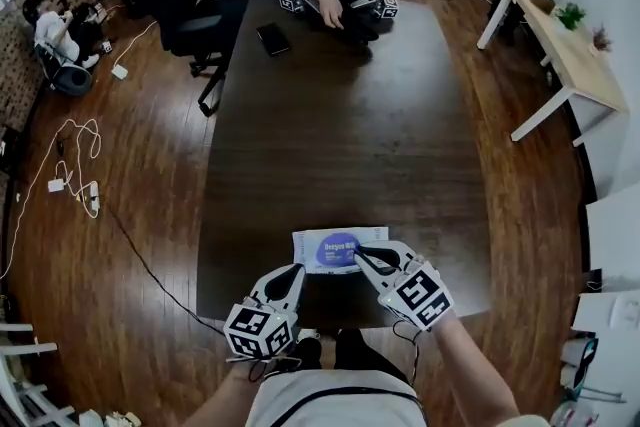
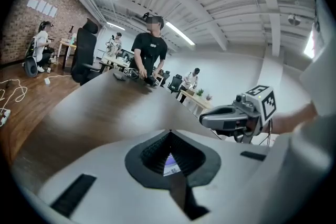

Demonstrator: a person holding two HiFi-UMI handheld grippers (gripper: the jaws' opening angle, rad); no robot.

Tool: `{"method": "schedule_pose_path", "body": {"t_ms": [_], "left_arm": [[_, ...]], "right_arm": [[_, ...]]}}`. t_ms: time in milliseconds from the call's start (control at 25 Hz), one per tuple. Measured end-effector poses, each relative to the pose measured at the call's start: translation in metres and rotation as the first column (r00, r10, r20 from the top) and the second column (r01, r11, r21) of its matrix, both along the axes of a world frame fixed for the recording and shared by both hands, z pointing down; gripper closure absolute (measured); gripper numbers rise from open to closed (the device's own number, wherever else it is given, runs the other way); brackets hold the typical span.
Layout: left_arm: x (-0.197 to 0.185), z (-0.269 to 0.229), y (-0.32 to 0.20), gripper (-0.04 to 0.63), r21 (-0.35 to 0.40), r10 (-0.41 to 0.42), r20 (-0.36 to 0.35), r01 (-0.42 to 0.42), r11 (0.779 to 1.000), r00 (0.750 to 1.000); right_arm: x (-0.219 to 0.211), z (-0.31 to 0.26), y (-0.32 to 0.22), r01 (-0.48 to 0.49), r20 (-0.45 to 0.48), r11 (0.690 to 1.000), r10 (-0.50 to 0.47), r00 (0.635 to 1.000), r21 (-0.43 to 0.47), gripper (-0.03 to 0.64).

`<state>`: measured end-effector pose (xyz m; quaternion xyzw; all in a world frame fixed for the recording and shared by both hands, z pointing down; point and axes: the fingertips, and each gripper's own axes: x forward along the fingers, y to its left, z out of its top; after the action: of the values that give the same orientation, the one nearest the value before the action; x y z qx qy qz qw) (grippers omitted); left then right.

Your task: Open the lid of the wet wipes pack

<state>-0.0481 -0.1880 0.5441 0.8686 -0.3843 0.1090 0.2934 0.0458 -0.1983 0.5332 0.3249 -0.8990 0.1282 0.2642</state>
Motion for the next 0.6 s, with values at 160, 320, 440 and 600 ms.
{"method": "schedule_pose_path", "body": {"t_ms": [160, 320, 440, 600], "left_arm": [[0.016, 0.029, -0.002, 0.594, -0.038, -0.006, 0.027, 0.007, 0.999, 1.0], [0.018, 0.057, -0.003, 0.594, -0.09, -0.009, 0.046, 0.013, 0.996, 0.999], [0.019, 0.07, -0.002, 0.594, -0.115, -0.014, 0.057, 0.021, 0.993, 0.998], [0.018, 0.083, 0.0, 0.594, -0.134, -0.017, 0.072, 0.027, 0.991, 0.997]], "right_arm": [[-0.007, 0.04, -0.002, 0.142, -0.109, 0.988, -0.147, 0.983, -0.052, 0.565], [-0.02, 0.07, -0.006, 0.247, -0.211, 0.964, -0.263, 0.941, -0.099, 0.437], [-0.024, 0.092, -0.003, 0.339, -0.338, 0.931, -0.364, 0.868, -0.132, 0.348], [-0.026, 0.111, -0.002, 0.392, -0.43, 0.907, -0.418, 0.8, -0.153, 0.335]]}}
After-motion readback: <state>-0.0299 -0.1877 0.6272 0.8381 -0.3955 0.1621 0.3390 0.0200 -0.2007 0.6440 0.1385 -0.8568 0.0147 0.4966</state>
